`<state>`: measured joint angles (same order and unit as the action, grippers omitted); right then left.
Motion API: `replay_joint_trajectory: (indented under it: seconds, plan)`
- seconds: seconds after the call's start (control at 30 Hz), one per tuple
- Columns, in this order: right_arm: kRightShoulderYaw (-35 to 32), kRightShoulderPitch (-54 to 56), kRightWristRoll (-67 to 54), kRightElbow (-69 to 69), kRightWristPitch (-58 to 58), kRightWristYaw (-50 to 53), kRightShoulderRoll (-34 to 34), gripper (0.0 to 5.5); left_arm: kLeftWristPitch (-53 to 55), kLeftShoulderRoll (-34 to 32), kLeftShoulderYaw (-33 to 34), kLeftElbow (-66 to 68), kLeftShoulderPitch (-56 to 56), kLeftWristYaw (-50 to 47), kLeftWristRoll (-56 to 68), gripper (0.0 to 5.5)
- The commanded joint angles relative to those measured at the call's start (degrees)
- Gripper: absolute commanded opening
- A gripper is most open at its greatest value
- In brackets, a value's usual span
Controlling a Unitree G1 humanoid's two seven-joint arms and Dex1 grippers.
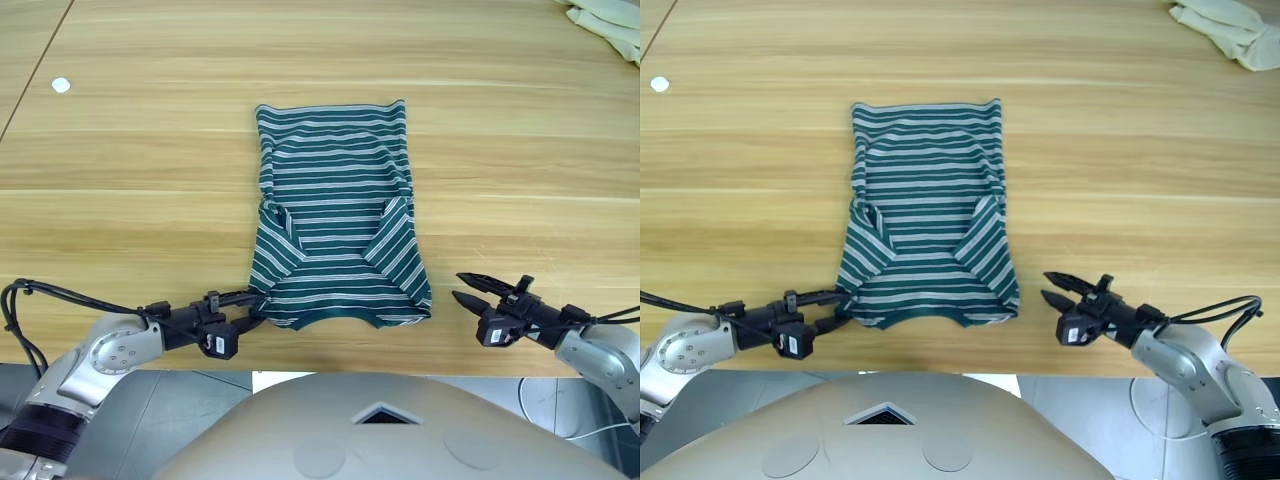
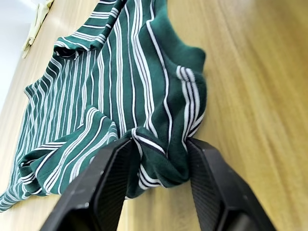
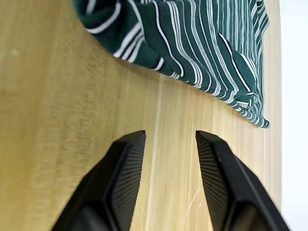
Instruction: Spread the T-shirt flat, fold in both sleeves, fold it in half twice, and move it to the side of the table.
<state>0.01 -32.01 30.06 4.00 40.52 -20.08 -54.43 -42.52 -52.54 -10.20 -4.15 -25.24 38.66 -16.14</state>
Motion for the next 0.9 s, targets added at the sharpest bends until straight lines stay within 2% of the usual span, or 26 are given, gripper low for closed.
replay_joint_trajectory:
  seconds: [0.03,0.37,0.7,0.8,0.9]
  plan:
    - [3.5,-1.9,0.6,1.1,0.4,-4.0,-1.0,1.94,2.6,-1.1,0.9,4.2,0.3,-1.4,-4.2,2.09]
    - [5.8,-1.8,-1.7,5.4,0.4,-6.6,-1.2,1.94,2.5,-2.0,-1.5,3.3,-1.7,-0.1,-3.7,2.09]
    - [8.7,1.2,0.0,2.9,0.7,-6.3,0.0,1.97,1.7,-2.1,-3.8,5.5,-0.3,-0.5,-4.0,0.26]
    - [10.3,3.5,0.4,0.6,0.9,-6.2,0.6,1.97,1.8,-2.0,-4.1,5.8,0.2,-0.6,-4.0,0.01]
    - [11.8,4.2,0.7,-0.6,1.0,-5.8,1.2,1.97,1.7,-2.1,-4.3,6.1,0.6,-0.6,-4.0,0.0]
